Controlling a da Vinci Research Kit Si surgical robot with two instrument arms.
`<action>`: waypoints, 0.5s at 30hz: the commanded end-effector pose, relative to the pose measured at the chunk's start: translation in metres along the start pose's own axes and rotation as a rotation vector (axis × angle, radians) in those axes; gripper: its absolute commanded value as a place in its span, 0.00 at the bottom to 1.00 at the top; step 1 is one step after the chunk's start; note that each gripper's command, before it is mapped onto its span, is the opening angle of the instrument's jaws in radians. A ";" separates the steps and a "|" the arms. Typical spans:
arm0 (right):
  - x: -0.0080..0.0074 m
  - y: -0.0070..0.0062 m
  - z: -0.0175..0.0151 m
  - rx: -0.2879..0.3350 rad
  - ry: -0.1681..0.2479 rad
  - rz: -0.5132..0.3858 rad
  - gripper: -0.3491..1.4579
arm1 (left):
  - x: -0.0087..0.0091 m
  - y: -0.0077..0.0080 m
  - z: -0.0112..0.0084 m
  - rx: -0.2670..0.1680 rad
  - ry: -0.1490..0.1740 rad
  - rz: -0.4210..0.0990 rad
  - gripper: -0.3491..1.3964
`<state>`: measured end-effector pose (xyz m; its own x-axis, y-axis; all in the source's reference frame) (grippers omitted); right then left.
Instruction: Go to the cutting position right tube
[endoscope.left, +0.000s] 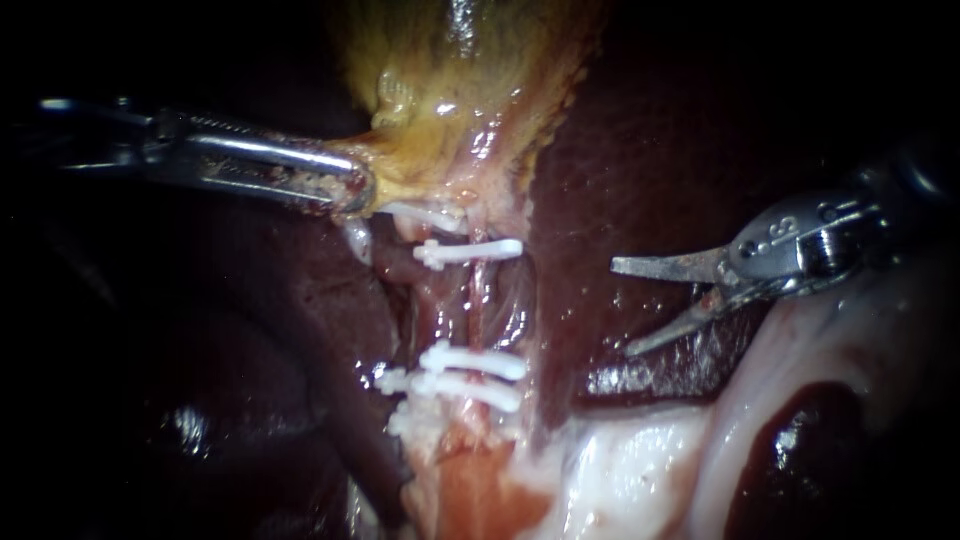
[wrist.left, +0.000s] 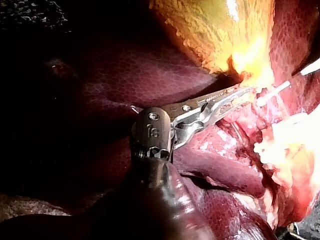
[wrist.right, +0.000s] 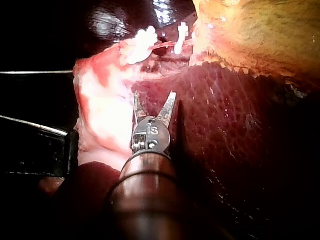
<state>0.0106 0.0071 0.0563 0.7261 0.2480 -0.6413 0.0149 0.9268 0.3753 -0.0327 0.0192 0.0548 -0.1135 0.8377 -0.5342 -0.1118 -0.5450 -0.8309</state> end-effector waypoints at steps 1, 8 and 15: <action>0.0000 0.0000 0.0000 0.000 0.000 0.000 0.99 | 0.0003 0.0001 -0.0003 -0.003 -0.001 -0.001 0.00; 0.0000 0.0000 0.0000 0.000 0.000 0.000 0.99 | 0.0038 0.0008 -0.0048 0.008 0.002 -0.024 0.00; 0.0006 0.0000 -0.0002 0.004 0.000 -0.002 0.99 | 0.0060 0.0014 -0.0084 0.032 0.032 -0.005 0.00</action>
<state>0.0109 0.0073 0.0557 0.7262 0.2468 -0.6417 0.0172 0.9265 0.3758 -0.0251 0.0238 0.0491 -0.0819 0.8417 -0.5337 -0.1465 -0.5398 -0.8289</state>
